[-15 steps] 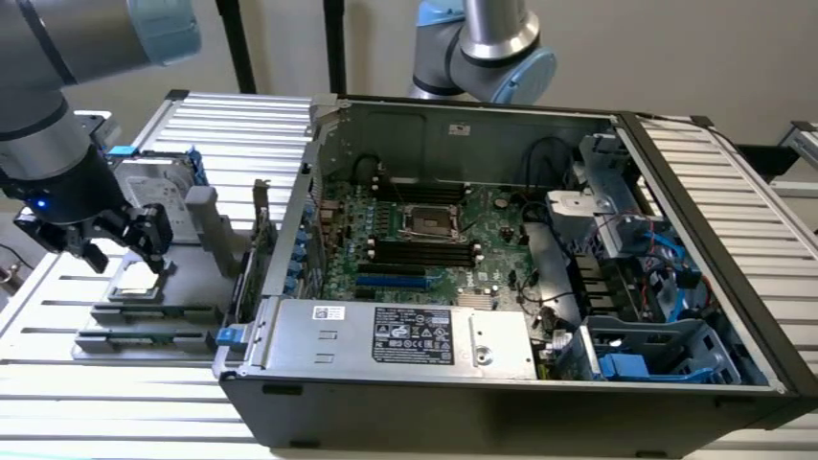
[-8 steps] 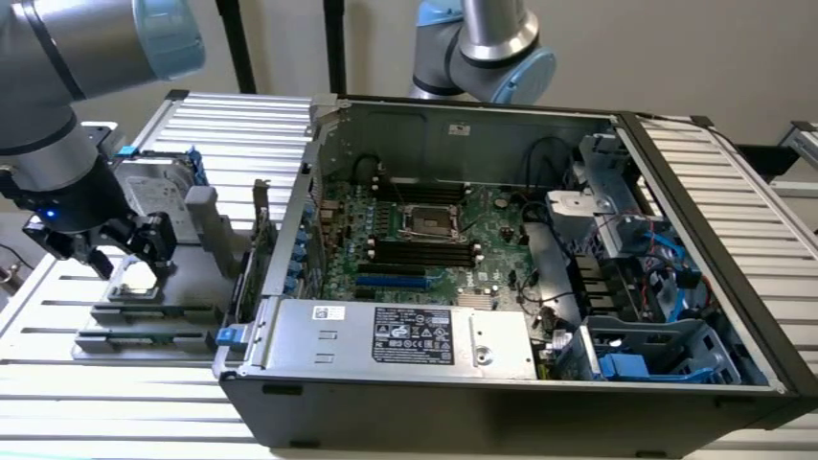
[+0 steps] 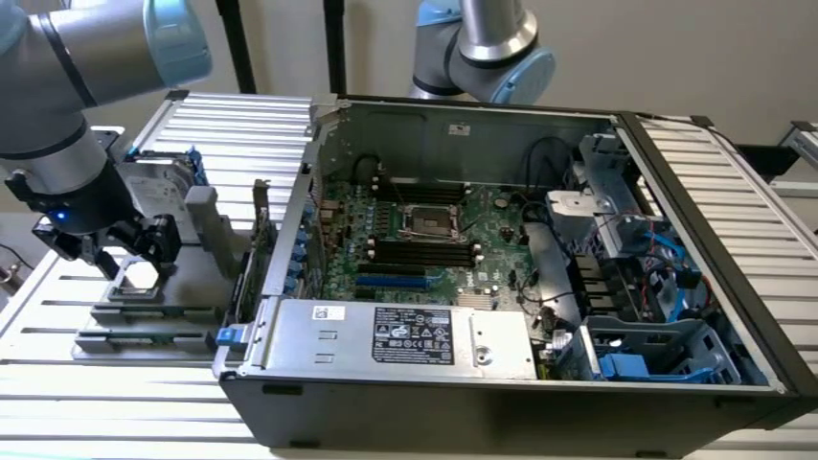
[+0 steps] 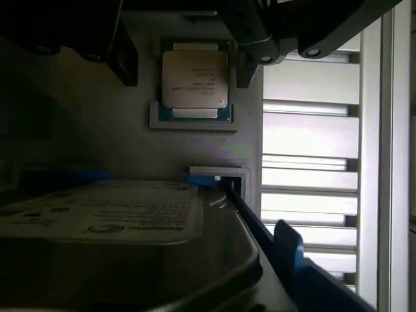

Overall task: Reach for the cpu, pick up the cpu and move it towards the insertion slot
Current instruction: 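Pick up the cpu and move it towards the insertion slot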

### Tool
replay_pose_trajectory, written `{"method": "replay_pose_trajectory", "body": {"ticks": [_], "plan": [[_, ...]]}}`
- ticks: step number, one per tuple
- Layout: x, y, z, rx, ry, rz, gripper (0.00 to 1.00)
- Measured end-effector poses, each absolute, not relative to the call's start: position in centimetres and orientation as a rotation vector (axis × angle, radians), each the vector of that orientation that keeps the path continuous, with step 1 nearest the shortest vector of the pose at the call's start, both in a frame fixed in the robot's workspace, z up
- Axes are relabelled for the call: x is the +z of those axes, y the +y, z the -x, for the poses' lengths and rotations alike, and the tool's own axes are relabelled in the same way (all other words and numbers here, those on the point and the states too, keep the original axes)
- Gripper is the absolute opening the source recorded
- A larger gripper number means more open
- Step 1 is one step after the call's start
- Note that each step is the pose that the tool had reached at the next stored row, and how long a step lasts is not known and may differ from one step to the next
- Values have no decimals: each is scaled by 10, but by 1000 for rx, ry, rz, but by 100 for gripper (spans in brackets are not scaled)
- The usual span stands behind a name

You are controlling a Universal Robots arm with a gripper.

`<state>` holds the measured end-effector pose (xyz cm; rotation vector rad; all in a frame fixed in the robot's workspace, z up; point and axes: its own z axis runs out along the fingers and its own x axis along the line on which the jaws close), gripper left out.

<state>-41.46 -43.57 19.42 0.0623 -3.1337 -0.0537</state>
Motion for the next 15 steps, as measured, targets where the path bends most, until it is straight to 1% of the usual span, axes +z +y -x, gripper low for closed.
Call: {"method": "replay_pose_trajectory", "body": {"ticks": [6,15], "plan": [[192,-434,415,-40,-3127,-62,71],[189,-431,417,-38,-3127,-62,71]]}}
